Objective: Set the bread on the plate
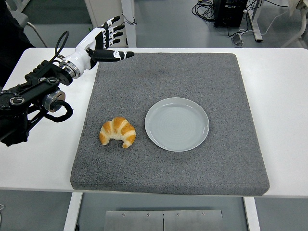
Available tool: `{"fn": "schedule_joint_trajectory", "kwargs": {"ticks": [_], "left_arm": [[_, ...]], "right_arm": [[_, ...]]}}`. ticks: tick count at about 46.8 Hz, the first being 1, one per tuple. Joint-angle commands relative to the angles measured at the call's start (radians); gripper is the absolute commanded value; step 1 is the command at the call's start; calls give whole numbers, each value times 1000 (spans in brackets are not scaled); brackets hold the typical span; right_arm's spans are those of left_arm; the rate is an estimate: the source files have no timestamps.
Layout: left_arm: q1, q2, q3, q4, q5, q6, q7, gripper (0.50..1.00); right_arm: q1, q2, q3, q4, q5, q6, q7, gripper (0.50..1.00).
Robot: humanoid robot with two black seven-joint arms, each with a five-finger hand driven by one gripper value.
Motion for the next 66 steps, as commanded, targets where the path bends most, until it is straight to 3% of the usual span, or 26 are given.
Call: {"fn": "schedule_joint_trajectory", "kwargs": {"ticks": [1,12,26,58,62,66], "left_arm": [[2,41,0,-48,39,0,30,958],[3,135,17,-177,168,0,119,958],[3,294,60,-387,258,0,130,958],[49,371,103,-508,541,0,125,955],[66,373,101,-508,565,-2,108,955],[75,373,101,-508,602,-2,56,955]], "right_arm": [[0,0,0,0,0,0,0,1000],[0,0,0,0,0,0,0,1000],[0,0,0,0,0,0,0,1000],[0,0,0,0,0,-1,0,1000],[0,0,0,0,0,-1,0,1000],[0,0,0,0,0,-1,0,1000]]}}
